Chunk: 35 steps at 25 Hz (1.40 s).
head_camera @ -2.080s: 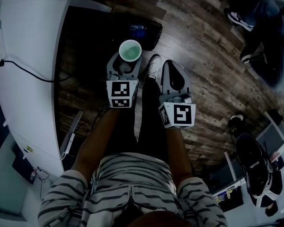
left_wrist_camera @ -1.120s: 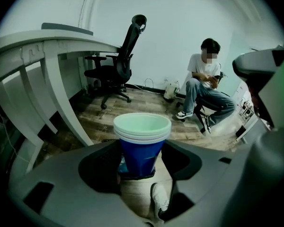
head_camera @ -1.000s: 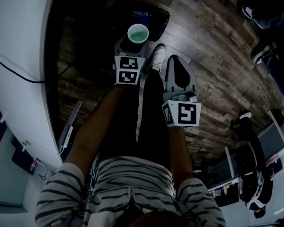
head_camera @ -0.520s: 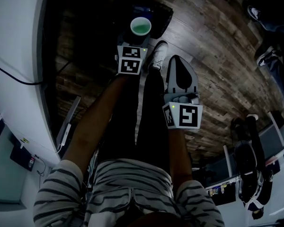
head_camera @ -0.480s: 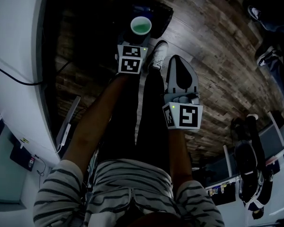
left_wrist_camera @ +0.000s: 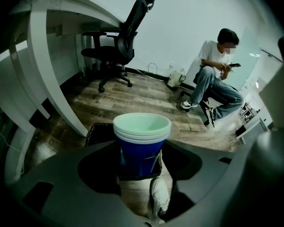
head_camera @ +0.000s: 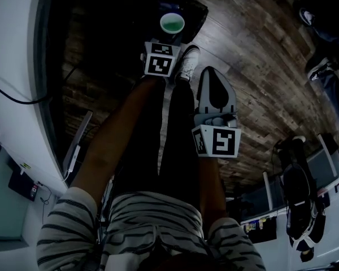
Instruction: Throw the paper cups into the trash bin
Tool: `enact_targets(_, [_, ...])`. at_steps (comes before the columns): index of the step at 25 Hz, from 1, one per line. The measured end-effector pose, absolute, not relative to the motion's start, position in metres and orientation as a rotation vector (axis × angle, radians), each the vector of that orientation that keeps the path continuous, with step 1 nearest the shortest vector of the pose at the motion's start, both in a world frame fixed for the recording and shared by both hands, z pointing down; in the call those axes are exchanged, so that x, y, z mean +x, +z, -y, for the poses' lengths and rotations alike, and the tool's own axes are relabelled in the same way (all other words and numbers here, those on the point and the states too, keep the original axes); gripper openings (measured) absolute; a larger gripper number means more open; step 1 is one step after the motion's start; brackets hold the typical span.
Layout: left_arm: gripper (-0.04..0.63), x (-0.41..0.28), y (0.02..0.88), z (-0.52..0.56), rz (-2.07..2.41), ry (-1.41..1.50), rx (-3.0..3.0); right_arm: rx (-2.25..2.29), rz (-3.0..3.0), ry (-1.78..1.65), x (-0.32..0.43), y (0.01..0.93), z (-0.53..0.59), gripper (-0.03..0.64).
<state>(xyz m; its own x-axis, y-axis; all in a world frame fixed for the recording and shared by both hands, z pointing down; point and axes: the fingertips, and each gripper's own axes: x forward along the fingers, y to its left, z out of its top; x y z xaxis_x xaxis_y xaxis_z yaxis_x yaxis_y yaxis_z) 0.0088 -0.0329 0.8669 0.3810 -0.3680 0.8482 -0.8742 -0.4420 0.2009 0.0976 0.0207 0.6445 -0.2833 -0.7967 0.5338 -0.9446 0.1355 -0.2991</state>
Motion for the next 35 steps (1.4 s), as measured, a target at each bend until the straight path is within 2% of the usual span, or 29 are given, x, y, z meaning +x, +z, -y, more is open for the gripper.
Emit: enact_targets(35, [0.288, -0.004, 0.945, 0.046, 0.997, 1.123, 1.793, 1.665, 2.125, 0.944, 0.094, 0.674, -0.018, 0.009])
